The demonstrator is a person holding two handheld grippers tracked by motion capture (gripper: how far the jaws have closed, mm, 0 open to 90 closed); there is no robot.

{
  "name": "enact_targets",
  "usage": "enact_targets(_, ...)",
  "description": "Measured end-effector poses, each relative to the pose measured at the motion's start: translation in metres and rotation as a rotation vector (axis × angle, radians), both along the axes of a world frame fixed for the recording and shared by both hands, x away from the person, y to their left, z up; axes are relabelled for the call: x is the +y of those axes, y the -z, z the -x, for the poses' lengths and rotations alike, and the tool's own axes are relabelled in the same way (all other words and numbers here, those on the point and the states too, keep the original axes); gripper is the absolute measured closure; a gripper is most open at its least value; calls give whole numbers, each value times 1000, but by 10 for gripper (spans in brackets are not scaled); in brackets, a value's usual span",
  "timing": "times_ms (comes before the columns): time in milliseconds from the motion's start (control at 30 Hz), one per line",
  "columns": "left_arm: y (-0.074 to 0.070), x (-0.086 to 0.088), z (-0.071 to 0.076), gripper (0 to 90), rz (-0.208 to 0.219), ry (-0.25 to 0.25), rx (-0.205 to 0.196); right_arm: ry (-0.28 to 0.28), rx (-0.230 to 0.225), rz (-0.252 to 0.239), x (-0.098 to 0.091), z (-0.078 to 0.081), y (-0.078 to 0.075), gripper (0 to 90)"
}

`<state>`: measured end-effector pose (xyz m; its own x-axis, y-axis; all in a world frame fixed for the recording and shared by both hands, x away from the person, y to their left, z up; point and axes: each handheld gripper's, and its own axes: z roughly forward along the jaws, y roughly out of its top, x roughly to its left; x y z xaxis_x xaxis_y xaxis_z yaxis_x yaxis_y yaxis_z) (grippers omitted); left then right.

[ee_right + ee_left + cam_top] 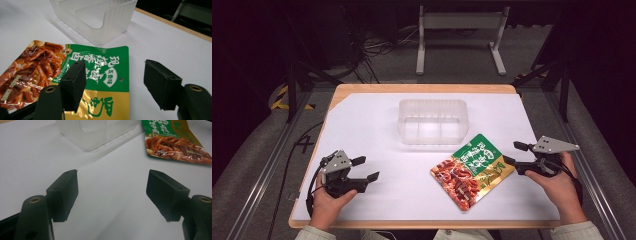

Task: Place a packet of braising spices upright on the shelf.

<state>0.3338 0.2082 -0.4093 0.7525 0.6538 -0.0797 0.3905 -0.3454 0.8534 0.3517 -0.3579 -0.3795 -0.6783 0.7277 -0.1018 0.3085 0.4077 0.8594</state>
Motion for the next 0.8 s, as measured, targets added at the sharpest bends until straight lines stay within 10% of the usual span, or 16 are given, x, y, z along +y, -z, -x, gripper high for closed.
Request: enact_targets(800, -3, 0, -2, 254, 4, -13, -5, 15, 134, -77, 2, -30, -13, 229)
